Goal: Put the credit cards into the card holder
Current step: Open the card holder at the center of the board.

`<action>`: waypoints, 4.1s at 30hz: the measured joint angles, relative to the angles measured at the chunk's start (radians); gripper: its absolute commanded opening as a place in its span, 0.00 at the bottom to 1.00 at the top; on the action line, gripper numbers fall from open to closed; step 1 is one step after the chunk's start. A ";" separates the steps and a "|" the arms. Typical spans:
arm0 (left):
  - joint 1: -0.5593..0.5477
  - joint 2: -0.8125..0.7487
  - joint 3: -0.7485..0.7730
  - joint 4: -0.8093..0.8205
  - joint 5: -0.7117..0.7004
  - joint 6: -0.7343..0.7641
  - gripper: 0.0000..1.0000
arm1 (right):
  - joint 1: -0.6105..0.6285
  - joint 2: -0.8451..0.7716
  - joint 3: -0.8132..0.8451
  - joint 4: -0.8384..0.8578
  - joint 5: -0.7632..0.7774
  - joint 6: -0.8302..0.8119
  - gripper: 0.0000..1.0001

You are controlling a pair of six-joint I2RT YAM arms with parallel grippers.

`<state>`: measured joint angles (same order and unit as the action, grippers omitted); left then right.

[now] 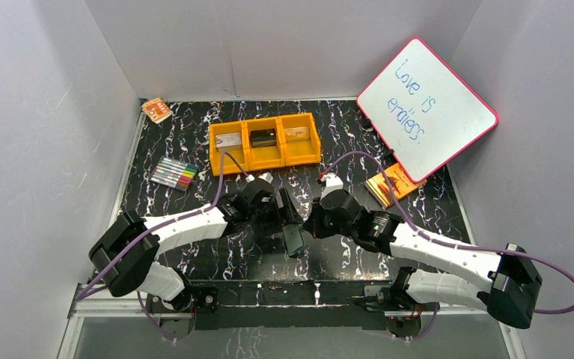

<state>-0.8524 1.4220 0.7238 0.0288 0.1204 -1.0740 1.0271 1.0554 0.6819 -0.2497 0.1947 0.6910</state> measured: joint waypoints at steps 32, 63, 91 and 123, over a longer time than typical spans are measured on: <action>0.000 -0.016 -0.024 -0.082 -0.087 0.015 0.00 | 0.000 -0.056 -0.045 0.021 0.013 0.008 0.00; 0.000 -0.077 -0.157 -0.079 -0.094 0.054 0.00 | 0.000 -0.170 -0.010 -0.201 -0.021 0.008 0.63; 0.000 -0.168 -0.143 -0.199 -0.143 0.096 0.55 | 0.003 0.361 0.009 0.066 -0.150 0.016 0.35; 0.000 -0.135 -0.113 -0.089 -0.035 0.041 0.07 | 0.003 0.371 0.011 0.072 -0.130 0.039 0.35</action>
<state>-0.8528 1.2873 0.6113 -0.0597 0.0853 -1.0332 1.0298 1.4265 0.6926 -0.1772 0.0647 0.7303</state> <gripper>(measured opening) 0.144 0.346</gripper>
